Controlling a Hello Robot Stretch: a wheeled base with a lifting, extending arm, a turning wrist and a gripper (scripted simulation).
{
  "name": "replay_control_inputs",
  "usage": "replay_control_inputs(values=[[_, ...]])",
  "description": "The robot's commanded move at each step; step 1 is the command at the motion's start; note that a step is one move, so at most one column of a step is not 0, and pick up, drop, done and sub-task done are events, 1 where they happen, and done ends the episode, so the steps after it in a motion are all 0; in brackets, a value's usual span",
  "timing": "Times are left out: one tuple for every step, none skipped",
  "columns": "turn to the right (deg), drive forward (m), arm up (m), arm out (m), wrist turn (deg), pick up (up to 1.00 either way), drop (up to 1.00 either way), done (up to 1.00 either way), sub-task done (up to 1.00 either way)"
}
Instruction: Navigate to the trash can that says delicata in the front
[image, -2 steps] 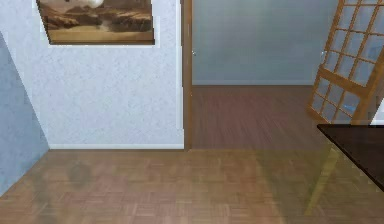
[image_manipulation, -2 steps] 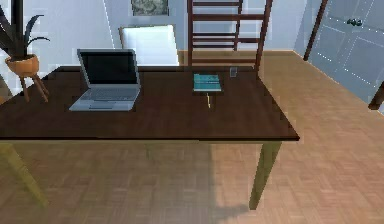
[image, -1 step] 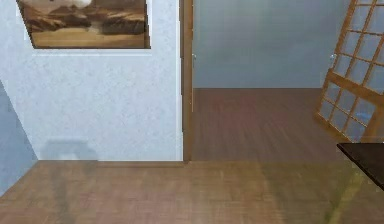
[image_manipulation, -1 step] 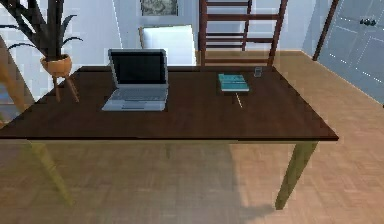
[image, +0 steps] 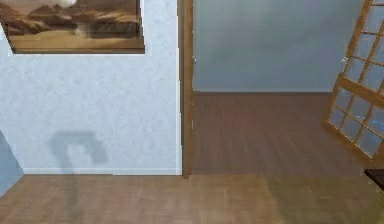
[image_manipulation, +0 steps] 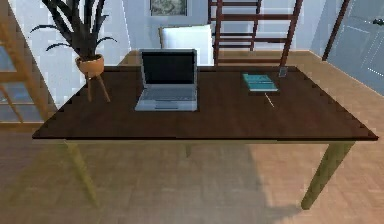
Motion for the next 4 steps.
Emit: replay_control_inputs(values=[[18.0,0.00,0.00,0.00,0.0,0.00,0.00,0.00,0.00],[3.0,0.00,0.00,0.00,0.0,0.00,0.00,0.00,0.00],[0.0,1.00,0.00,0.00,0.0,0.00,0.00,0.00,0.00],[0.0,0.25,0.00,0.00,0.0,0.00,0.00,0.00,0.00]])
